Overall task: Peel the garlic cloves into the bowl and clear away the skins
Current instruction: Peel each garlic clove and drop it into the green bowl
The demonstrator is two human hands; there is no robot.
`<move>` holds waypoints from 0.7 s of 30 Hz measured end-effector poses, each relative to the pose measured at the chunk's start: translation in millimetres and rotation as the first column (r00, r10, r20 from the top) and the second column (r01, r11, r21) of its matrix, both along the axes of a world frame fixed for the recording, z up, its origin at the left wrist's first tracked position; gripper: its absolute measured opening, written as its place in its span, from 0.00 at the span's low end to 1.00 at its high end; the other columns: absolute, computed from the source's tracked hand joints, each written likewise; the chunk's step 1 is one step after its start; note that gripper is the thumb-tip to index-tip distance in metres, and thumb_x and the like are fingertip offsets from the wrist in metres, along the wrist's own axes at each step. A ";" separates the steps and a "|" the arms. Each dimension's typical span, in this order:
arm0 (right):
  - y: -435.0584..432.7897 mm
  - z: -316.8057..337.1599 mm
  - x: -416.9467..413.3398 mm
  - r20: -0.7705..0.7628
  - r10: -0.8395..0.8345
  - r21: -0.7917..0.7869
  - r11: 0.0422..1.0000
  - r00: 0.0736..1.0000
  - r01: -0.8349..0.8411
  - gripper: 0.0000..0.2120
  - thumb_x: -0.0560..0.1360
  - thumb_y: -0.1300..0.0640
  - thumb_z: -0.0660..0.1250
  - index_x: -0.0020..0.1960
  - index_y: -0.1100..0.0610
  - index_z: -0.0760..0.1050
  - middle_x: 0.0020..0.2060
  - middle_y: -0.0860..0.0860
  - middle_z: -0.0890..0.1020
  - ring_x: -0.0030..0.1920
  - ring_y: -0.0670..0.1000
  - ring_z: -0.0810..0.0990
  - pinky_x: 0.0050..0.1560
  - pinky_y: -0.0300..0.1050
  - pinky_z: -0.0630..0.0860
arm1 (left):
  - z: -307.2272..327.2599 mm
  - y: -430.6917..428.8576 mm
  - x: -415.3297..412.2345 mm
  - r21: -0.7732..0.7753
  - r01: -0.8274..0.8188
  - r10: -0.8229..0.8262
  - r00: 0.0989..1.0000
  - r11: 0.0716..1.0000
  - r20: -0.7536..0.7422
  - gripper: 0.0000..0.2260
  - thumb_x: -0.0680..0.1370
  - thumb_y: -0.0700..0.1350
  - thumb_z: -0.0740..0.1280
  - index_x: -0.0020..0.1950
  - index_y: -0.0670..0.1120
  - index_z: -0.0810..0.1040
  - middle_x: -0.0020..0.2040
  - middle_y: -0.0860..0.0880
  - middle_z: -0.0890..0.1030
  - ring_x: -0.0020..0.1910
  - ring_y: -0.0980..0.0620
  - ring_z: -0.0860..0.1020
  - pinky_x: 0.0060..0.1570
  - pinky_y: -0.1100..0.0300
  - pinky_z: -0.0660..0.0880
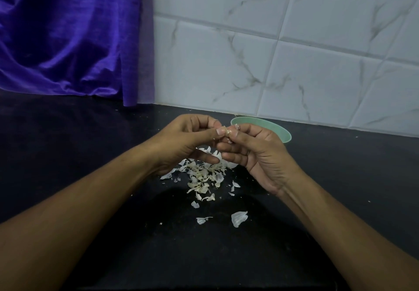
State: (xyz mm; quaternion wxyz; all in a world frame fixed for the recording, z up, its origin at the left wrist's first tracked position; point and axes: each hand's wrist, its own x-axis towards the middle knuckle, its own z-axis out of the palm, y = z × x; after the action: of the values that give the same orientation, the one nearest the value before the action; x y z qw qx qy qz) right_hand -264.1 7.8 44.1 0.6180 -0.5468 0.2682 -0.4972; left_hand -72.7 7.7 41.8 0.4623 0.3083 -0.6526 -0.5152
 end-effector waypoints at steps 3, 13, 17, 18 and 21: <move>-1.3 -1.2 2.5 0.028 -0.029 -0.001 1.000 0.999 0.029 0.06 0.72 0.62 0.72 0.48 0.61 0.80 0.41 0.58 0.86 0.39 0.52 0.88 0.37 0.41 0.84 | -0.6 -0.6 -0.6 -0.048 -0.061 0.062 0.998 0.997 0.014 0.07 0.79 0.45 0.70 0.52 0.41 0.79 0.46 0.45 0.81 0.47 0.50 0.81 0.49 0.50 0.84; -3.8 -7.8 7.4 0.039 -0.125 0.004 0.992 0.991 0.125 0.07 0.71 0.60 0.74 0.47 0.59 0.80 0.39 0.58 0.85 0.35 0.52 0.85 0.36 0.42 0.83 | -2.6 -0.3 -1.6 -0.135 -0.116 0.141 0.972 0.984 0.188 0.06 0.82 0.43 0.69 0.54 0.40 0.78 0.46 0.43 0.81 0.47 0.51 0.81 0.51 0.45 0.82; -5.0 -6.9 5.4 0.024 -0.115 0.005 0.993 0.993 0.115 0.05 0.74 0.62 0.72 0.49 0.60 0.78 0.41 0.58 0.85 0.36 0.51 0.85 0.36 0.42 0.83 | -0.9 0.1 -1.4 -0.158 -0.138 0.167 0.968 0.978 0.187 0.06 0.82 0.43 0.70 0.54 0.40 0.79 0.45 0.44 0.81 0.47 0.49 0.81 0.50 0.43 0.82; -5.3 -6.4 4.6 0.021 -0.105 0.008 0.994 0.994 0.105 0.05 0.75 0.63 0.72 0.50 0.60 0.78 0.43 0.59 0.85 0.38 0.51 0.85 0.36 0.43 0.83 | -0.3 -0.2 -1.0 -0.169 -0.153 0.183 0.967 0.974 0.175 0.06 0.82 0.42 0.70 0.53 0.40 0.79 0.46 0.44 0.81 0.47 0.48 0.81 0.50 0.42 0.82; -6.3 -6.4 3.7 0.027 -0.090 0.006 0.996 0.996 0.090 0.07 0.76 0.64 0.71 0.54 0.61 0.78 0.47 0.60 0.84 0.40 0.51 0.85 0.37 0.44 0.83 | 0.2 -1.2 -0.7 -0.182 -0.169 0.199 0.967 0.969 0.158 0.04 0.82 0.42 0.69 0.52 0.41 0.78 0.46 0.45 0.81 0.47 0.49 0.81 0.48 0.43 0.84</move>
State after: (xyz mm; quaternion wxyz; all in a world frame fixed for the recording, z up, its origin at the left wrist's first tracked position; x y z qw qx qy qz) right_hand -260.4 1.5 37.7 0.5998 -0.5259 0.2851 -0.5313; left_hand -73.4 6.6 42.0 0.4733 0.3719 -0.7000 -0.3843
